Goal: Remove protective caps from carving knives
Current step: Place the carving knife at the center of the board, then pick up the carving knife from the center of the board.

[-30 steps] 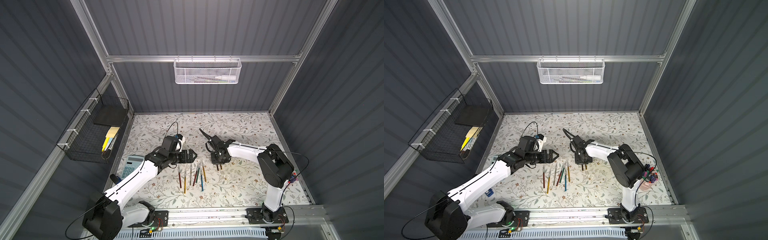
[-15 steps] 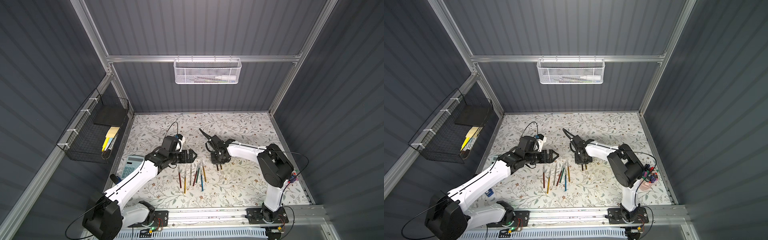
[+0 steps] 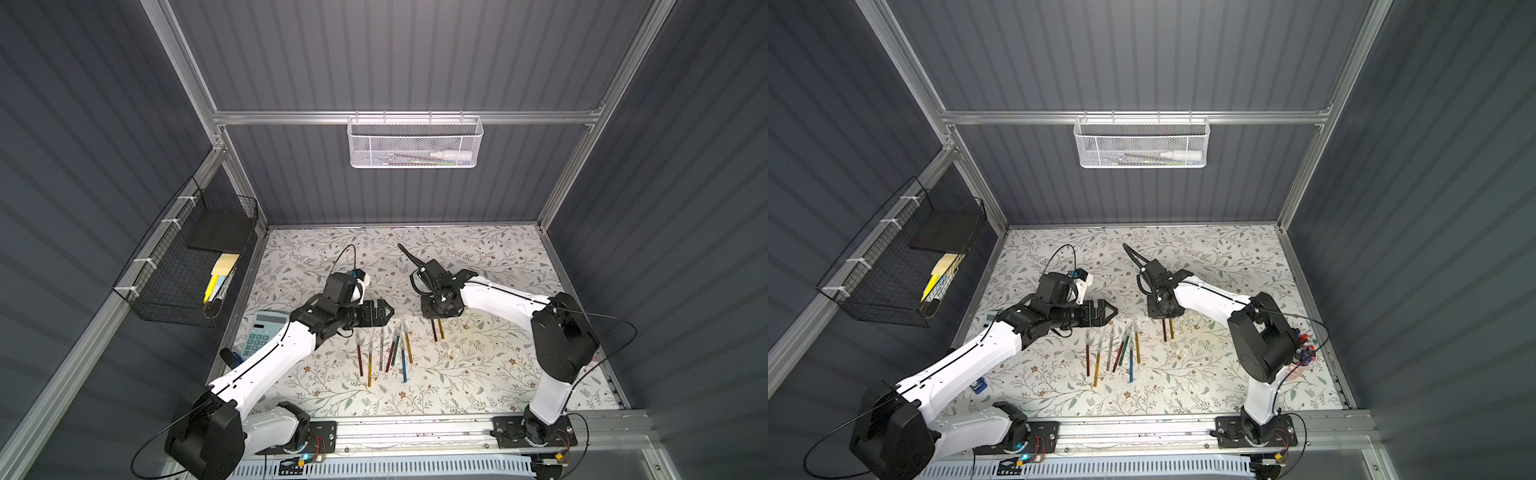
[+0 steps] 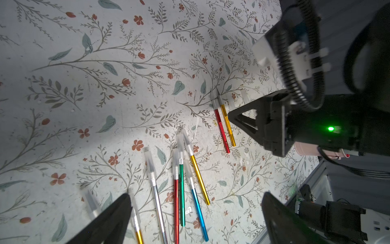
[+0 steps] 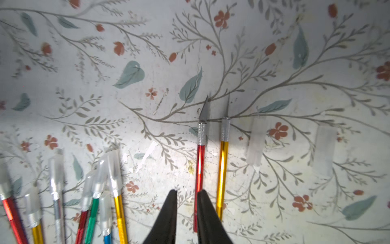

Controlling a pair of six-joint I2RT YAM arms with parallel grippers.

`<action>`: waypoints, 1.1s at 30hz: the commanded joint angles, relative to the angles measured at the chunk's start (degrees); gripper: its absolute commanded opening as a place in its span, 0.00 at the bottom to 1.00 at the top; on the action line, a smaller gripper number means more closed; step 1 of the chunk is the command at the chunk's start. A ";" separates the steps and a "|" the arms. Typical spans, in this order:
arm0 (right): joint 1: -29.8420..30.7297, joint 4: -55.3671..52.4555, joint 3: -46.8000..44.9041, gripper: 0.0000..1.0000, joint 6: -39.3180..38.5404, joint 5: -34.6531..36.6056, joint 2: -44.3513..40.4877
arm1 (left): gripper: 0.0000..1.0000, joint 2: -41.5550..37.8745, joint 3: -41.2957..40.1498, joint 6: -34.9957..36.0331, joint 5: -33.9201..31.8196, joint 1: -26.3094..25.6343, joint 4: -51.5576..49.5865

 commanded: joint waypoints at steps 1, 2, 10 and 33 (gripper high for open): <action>0.05 -0.61 -2.59 0.23 -1.66 -1.63 -6.35 | 0.97 0.45 -2.21 -2.77 0.48 -0.71 -0.16; 0.08 -0.20 -3.78 0.23 -2.05 -2.26 -8.38 | 0.96 0.15 -2.58 -3.47 -0.38 -1.36 -0.23; 0.13 1.67 -16.31 0.27 -3.42 -5.66 -26.76 | 0.97 2.18 -2.47 -9.86 -5.66 -8.35 -2.56; 0.16 5.92 -31.89 0.78 -2.26 -10.12 -53.13 | 0.42 24.45 14.04 -15.96 -18.07 -21.72 -9.21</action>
